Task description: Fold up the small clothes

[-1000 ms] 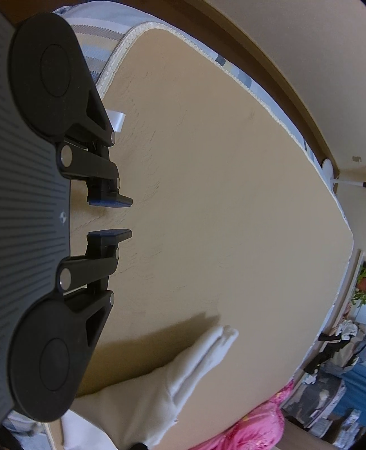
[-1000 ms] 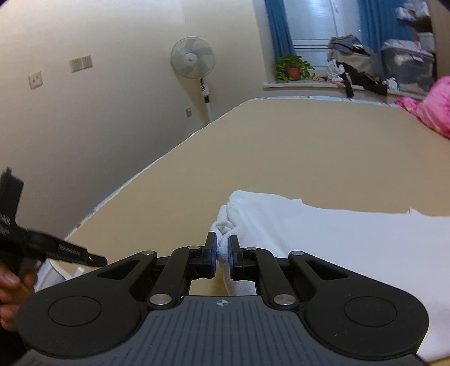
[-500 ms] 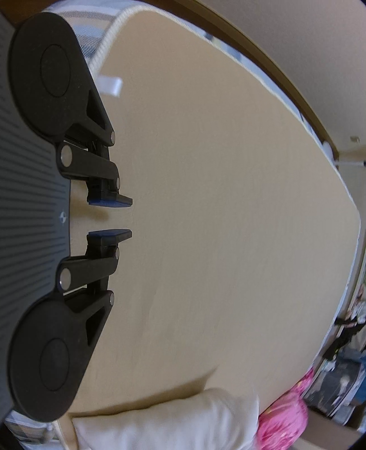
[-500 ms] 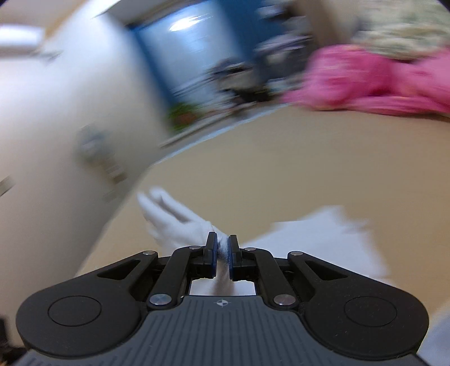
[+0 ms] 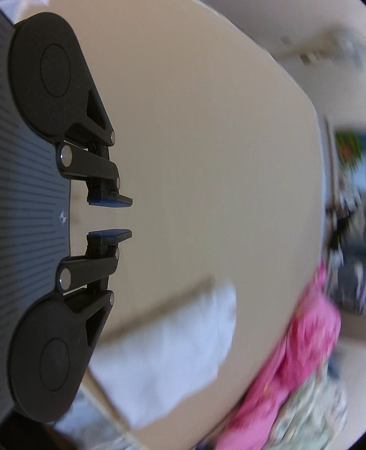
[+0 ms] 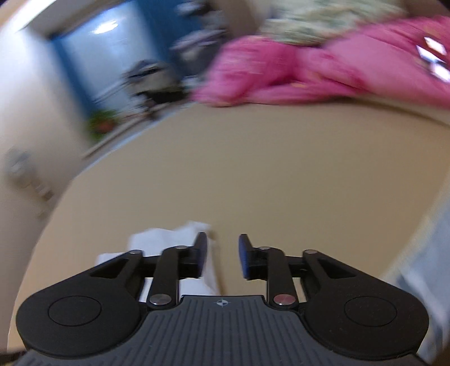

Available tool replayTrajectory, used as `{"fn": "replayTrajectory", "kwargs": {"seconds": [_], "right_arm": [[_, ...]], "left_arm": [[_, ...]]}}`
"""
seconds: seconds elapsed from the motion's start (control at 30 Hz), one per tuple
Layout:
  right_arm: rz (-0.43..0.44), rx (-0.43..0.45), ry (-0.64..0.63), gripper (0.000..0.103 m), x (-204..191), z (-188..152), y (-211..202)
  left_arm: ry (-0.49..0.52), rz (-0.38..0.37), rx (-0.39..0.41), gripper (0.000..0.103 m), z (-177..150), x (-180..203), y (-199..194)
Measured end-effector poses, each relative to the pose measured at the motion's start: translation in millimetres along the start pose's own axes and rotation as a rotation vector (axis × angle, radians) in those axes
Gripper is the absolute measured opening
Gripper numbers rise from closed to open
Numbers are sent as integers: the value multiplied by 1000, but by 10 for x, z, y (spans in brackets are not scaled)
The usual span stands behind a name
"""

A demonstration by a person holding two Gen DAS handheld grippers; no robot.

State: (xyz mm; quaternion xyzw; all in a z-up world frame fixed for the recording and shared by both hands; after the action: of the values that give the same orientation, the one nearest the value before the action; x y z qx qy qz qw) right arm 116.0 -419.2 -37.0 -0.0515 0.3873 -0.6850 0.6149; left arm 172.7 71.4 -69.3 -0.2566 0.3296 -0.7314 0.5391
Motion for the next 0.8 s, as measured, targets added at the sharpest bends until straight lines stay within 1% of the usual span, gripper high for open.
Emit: {"fn": "replayTrajectory", "kwargs": {"seconds": [0.03,0.07,0.1,0.13,0.17,0.2,0.23,0.27,0.3,0.33,0.37,0.4,0.43,0.47,0.5,0.57,0.63,0.67,0.7,0.77,0.8], "right_arm": [[45,-49,-26,45,-12,49,128],[86,-100,-47,47,-43,33,260],[117,-158,-72,47,-62,-21,444],[112,-198,-94,47,-68,-75,585],[90,-230,-114,47,-80,-134,725],[65,-256,-128,47,-49,-220,875],[59,-269,-125,47,-23,-273,971],[56,-292,-111,47,27,-319,1069],[45,-339,-74,47,71,-354,1184],[53,-352,-40,47,70,-404,1212],[76,-347,-21,49,55,-444,1213],[94,-347,-23,50,49,-434,1245],[96,-351,-28,54,48,-427,1286],[94,-357,-22,56,62,-425,1326],[101,-374,11,56,57,-390,1410],[128,-410,74,57,79,-406,1450],[137,-437,95,58,70,-426,1529],[136,-441,93,59,60,-412,1539],[136,-443,92,59,63,-420,1535],[141,-443,97,61,64,-364,1507],[142,-443,102,61,72,-376,1517]], "left_arm": [[26,-33,10,18,41,202,27],[44,-68,20,18,70,429,65],[56,-97,28,18,97,634,115],[66,-124,34,18,111,839,179],[77,-142,39,18,105,1030,234],[98,-154,47,18,80,1226,311],[123,-155,46,18,22,1367,386],[158,-147,28,19,-41,1486,497],[192,-126,-20,21,-127,1590,629],[229,-95,-94,27,-231,1624,775],[267,-69,-161,34,-321,1642,877],[277,-68,-147,37,-317,1636,847],[267,-84,-151,37,-249,1618,792],[234,-99,-163,37,-174,1570,760],[176,-109,-149,38,-55,1494,721],[69,-113,-99,52,206,1389,685],[-18,-102,-64,60,472,1342,790],[-61,-106,-70,61,558,1318,897],[-110,-121,-101,61,614,1285,1036],[-220,-170,-171,61,608,1234,1317],[-266,-192,-185,62,589,1208,1410]]}}
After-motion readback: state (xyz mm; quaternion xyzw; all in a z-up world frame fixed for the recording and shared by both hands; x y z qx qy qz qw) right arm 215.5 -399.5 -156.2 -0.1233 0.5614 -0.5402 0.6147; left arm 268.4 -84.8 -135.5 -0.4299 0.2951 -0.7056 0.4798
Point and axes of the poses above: each gripper's, at about its wrist camera, not at the fingertips, and y roughly the way its jaws point, x to its right, z to its top, the point moved 3 cm from there along y, roughly the way its jaws point, and after that the axes turned 1 degree about y, right-handed, at the moved point
